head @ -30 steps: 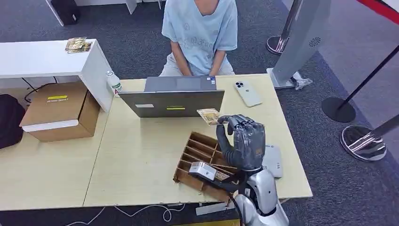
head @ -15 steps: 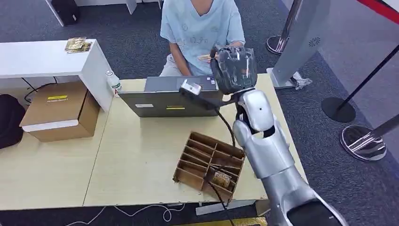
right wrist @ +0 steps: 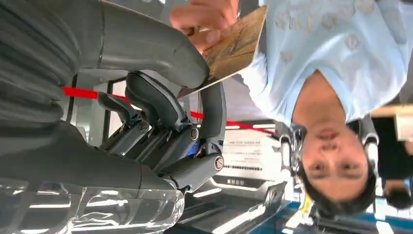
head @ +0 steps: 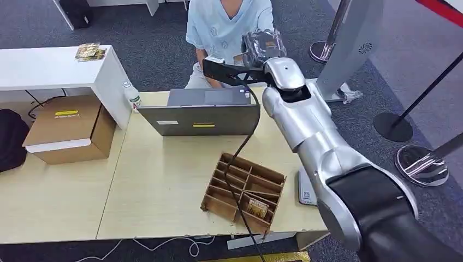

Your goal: Pass the card to the sensor for recognition and then transmit it.

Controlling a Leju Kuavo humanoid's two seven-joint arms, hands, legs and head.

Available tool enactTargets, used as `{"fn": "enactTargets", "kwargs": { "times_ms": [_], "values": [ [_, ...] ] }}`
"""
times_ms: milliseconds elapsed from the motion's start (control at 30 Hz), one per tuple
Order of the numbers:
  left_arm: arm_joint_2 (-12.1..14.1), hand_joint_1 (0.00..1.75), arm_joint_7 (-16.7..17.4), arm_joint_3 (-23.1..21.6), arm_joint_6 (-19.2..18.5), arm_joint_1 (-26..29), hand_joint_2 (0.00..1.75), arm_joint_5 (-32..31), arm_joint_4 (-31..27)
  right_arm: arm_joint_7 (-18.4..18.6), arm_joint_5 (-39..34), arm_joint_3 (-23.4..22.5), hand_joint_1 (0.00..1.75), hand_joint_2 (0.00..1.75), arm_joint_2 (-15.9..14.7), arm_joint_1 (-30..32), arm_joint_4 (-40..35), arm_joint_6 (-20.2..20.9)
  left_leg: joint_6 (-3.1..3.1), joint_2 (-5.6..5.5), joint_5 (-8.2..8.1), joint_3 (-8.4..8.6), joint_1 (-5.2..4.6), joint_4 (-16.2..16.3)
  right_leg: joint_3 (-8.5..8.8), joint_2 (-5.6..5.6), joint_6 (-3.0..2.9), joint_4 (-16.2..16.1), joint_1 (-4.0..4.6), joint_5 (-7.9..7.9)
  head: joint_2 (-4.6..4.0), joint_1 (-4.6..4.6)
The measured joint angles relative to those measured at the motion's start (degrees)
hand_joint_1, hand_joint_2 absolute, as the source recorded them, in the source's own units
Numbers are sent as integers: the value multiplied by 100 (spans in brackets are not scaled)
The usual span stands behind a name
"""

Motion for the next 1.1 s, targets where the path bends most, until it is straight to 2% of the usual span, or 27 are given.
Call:
{"fn": "enactTargets", "kwargs": {
  "times_ms": [267,300,333,367,667,867,967,1033,1100],
  "values": [
    [2,0,-44,81,-31,37,0,0,0,-46,-11,-46,175,175,42,-155,552,22,0,0,0,1,-2,1,1,0,1,0,0,1,0,0],
    [4,0,-46,87,-31,40,0,0,2,-52,-11,-50,112,175,42,-160,577,2,0,0,0,1,-1,1,0,0,1,0,0,1,0,0],
    [4,0,-48,90,-31,43,0,0,0,-55,-9,-55,112,175,42,-166,606,-35,0,0,0,1,-1,1,0,0,1,0,0,1,0,0],
    [4,0,-50,92,-31,44,0,0,0,-55,-6,-57,0,175,42,-171,628,-74,0,0,0,1,-1,1,0,0,1,0,0,1,0,0],
    [2,0,-55,96,-24,56,0,0,0,-55,-65,-153,0,175,42,-187,724,-489,0,0,0,1,0,1,-1,1,0,0,0,1,0,0],
    [2,0,-55,98,-11,80,0,0,0,-256,-256,-247,0,175,42,-186,634,-1012,0,0,0,1,-1,2,-1,2,1,0,0,1,0,-2],
    [2,0,-50,101,4,86,0,0,0,-632,-683,-423,0,175,42,-104,341,-1425,0,0,0,1,-1,1,-1,1,1,-1,0,1,0,0],
    [2,0,-42,103,20,86,0,0,0,-1069,-1259,-576,0,175,39,88,-59,-1643,0,0,0,1,0,1,-1,1,1,-2,0,1,0,0],
    [0,0,-28,114,26,86,0,0,0,-1428,-1851,-713,0,175,39,369,-547,-1670,0,0,0,1,-1,1,-1,1,1,-2,0,0,0,0]
  ]
}}
